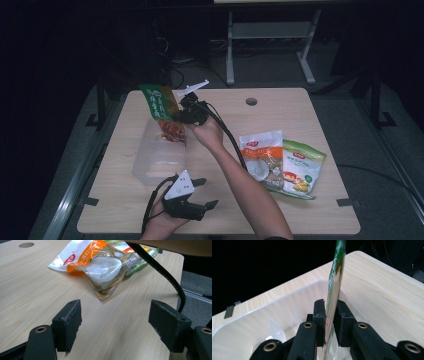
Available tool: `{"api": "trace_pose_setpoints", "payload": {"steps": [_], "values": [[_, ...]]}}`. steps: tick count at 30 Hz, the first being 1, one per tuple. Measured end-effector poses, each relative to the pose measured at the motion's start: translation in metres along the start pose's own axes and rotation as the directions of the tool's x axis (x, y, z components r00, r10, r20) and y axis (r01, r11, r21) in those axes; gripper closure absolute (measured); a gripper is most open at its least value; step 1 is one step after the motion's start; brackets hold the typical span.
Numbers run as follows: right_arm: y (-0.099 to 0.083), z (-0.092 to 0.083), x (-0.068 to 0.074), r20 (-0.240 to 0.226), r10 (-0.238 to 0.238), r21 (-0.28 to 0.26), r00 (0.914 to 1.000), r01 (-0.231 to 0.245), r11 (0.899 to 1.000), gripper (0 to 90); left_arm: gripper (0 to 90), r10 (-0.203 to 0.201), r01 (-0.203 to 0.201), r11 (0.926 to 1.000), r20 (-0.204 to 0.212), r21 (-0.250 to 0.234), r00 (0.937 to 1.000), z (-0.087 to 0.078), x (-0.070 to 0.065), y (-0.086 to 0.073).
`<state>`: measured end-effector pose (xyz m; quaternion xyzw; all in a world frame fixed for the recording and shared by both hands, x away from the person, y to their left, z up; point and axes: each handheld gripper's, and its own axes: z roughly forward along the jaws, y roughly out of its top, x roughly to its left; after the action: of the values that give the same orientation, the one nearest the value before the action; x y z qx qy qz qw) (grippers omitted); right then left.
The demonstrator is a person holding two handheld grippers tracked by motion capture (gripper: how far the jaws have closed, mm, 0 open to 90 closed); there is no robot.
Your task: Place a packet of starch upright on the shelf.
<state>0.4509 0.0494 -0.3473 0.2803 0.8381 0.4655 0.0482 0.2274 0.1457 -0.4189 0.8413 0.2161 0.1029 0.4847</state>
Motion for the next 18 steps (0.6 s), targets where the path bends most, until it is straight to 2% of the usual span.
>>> {"api": "trace_pose_setpoints", "payload": {"steps": [1,4,11,18], "values": [[0.0,-0.003,0.0,0.002,0.001,0.007,1.0,-0.001,1.0,79.8,25.9,0.001,-0.001,1.0,0.0,0.0,1.0,0.0,0.0,0.0],[-0.004,-0.006,0.0,-0.007,-0.017,0.037,0.9998,0.017,0.999,88.3,25.9,-0.001,0.001,1.0,0.0,0.002,1.0,0.001,-0.001,0.0],[-0.011,-0.003,0.0,-0.025,-0.037,0.052,0.999,0.038,0.998,89.7,25.9,0.002,-0.002,1.0,0.001,0.005,1.0,0.001,-0.001,0.0],[-0.015,-0.005,-0.004,-0.019,-0.036,0.055,0.9992,0.037,0.998,89.8,25.9,0.0,0.0,1.0,0.003,0.001,1.0,0.002,-0.002,0.001]]}}
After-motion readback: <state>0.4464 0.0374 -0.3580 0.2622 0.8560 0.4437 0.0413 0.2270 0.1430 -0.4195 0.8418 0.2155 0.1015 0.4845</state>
